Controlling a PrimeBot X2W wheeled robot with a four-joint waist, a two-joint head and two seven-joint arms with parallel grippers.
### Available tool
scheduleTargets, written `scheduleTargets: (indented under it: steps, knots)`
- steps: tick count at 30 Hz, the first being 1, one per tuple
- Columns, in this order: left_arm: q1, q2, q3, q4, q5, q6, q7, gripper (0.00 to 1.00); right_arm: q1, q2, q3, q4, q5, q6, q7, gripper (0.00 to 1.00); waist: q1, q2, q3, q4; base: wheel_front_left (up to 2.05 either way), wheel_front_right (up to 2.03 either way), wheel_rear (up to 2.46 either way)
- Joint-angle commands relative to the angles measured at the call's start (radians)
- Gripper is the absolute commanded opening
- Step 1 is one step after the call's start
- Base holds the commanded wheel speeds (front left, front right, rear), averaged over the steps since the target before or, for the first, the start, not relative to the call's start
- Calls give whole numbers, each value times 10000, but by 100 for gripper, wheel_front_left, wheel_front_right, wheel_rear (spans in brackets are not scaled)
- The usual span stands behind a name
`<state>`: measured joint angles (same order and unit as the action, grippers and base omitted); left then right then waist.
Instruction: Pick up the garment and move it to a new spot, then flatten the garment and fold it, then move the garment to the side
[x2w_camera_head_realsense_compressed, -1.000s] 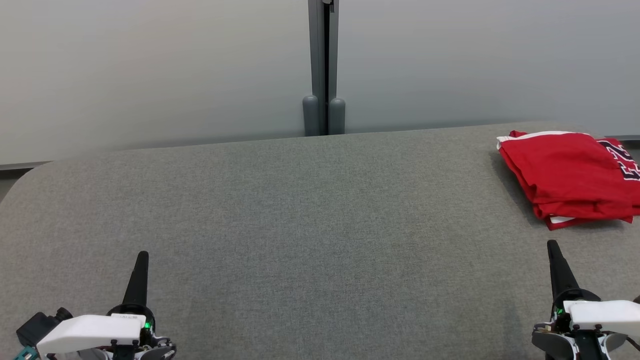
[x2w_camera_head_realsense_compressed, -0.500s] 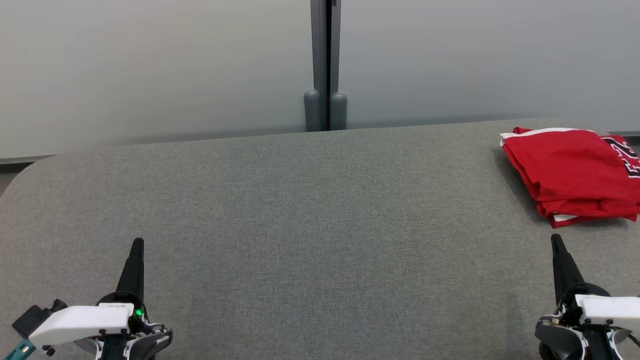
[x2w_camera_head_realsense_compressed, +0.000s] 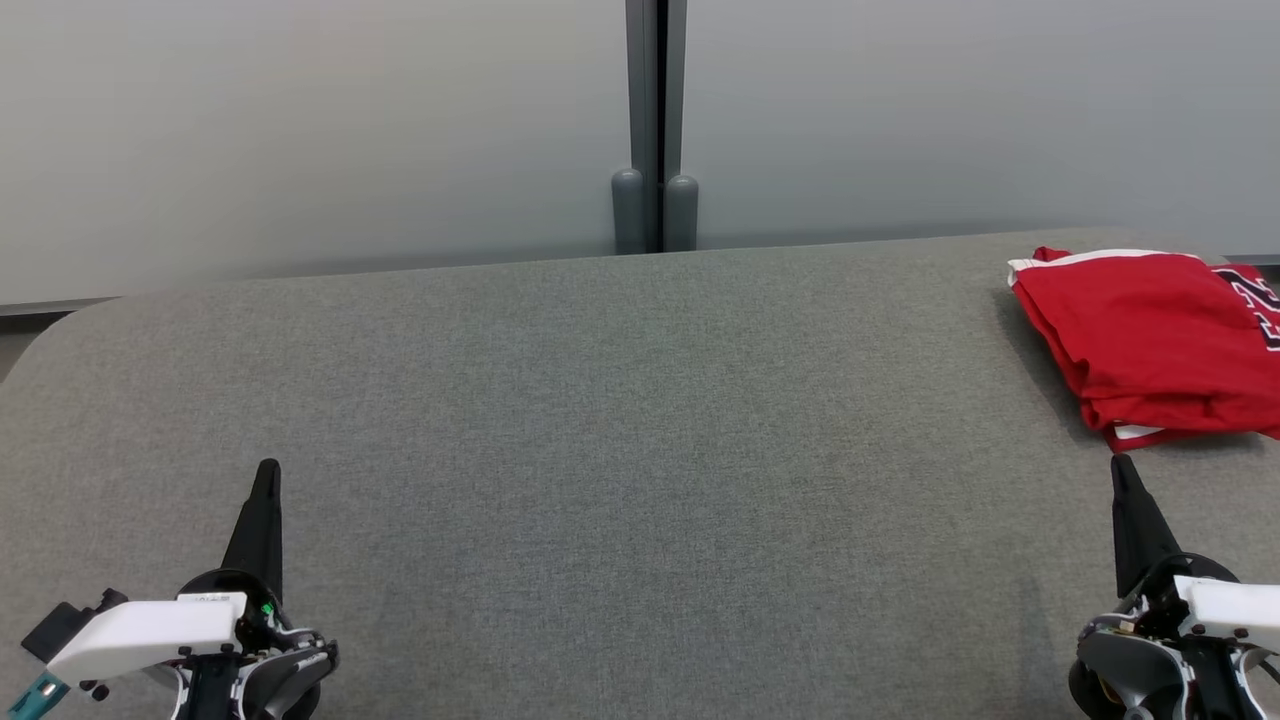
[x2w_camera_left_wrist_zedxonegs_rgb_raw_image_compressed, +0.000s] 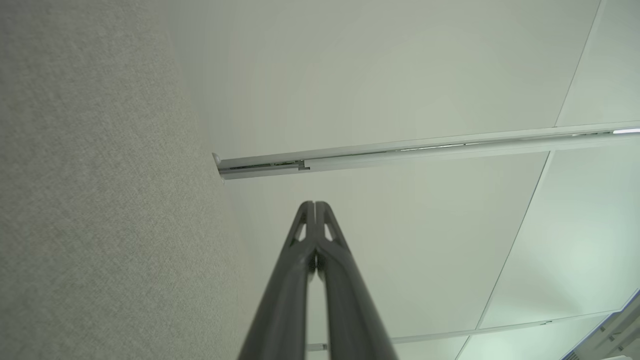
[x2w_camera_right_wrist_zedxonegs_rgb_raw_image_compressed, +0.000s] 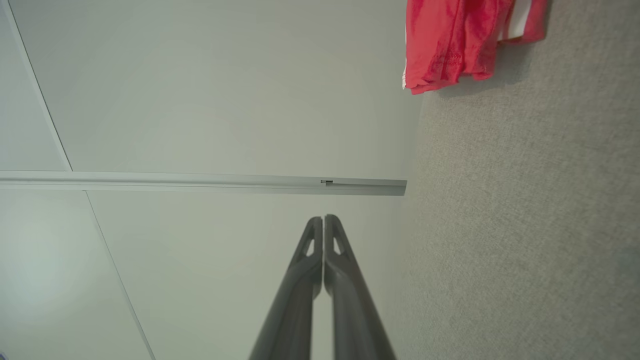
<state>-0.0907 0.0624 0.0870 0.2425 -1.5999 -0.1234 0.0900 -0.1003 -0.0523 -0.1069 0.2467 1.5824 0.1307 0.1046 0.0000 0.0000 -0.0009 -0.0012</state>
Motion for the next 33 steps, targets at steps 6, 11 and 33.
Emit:
scheduleTargets:
  steps: [6, 11, 33]
  knots:
    - [-241, 48, 104, 37, -310, -106, 113, 0, -137, -14, -63, -39, 343, 0, 104, 0, 0, 0, 40, 12, 0, 0, 0]
    - [-242, 38, 117, 36, -292, -105, 110, 0, -136, -12, -63, -38, 339, 0, 108, 0, 0, 0, 40, 12, 0, 0, 0]
    - [-249, 3, 168, 39, -224, -105, 155, 0, -137, -3, -74, -37, 322, 0, 108, 0, 0, 0, 40, 12, 0, 0, 0]
